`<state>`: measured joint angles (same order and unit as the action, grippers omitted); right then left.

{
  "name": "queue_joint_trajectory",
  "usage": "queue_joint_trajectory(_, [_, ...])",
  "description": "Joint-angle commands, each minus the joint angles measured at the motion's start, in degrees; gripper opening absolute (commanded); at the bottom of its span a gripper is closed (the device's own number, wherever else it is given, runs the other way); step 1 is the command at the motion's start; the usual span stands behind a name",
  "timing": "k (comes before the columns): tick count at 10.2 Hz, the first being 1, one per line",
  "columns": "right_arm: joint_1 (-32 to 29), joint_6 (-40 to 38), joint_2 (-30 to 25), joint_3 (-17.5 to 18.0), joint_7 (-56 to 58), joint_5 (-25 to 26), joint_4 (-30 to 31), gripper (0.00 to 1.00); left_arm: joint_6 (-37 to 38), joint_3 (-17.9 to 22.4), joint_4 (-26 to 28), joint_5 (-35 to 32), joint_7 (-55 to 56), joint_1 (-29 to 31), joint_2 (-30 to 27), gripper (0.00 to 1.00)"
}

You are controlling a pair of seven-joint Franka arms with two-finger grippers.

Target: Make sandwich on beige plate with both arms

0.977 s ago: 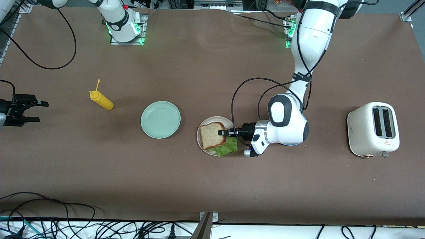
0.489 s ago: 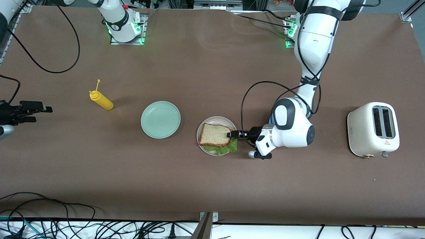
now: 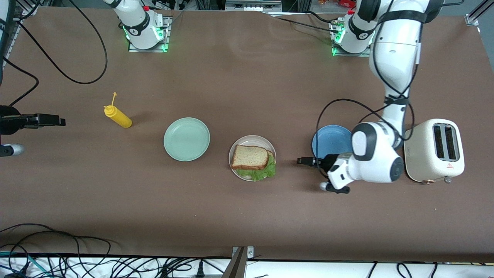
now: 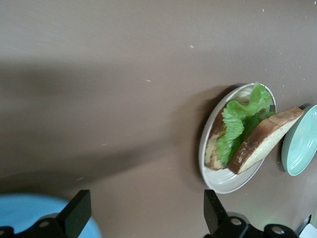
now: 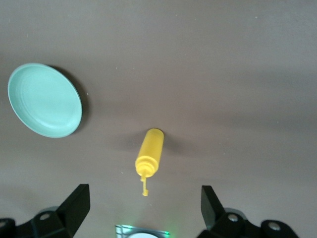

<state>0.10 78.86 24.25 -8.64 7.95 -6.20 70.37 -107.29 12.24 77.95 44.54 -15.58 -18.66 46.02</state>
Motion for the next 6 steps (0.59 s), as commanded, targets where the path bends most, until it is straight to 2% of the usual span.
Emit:
queue_joint_trajectory(1, [-1.95,6.11,-9.54,4.59,-8.97,3.11,11.07,0.99,1.47,-0.2,0.71,-6.2,-0.33,1.6,-4.08,1.0])
queue_joint_trajectory(4, [-1.77,18.66,-17.89,5.12,-10.5,3.91,24.24,1.0,6.54,-0.02,0.72,-17.34,1.43,5.11,-8.48,1.0])
queue_joint_trajectory(6, [-1.51,19.41,-19.85,5.91,-10.41,5.66,26.74,1.0,11.12,0.59,0.63,-27.0,1.35,7.22,-11.99,1.0])
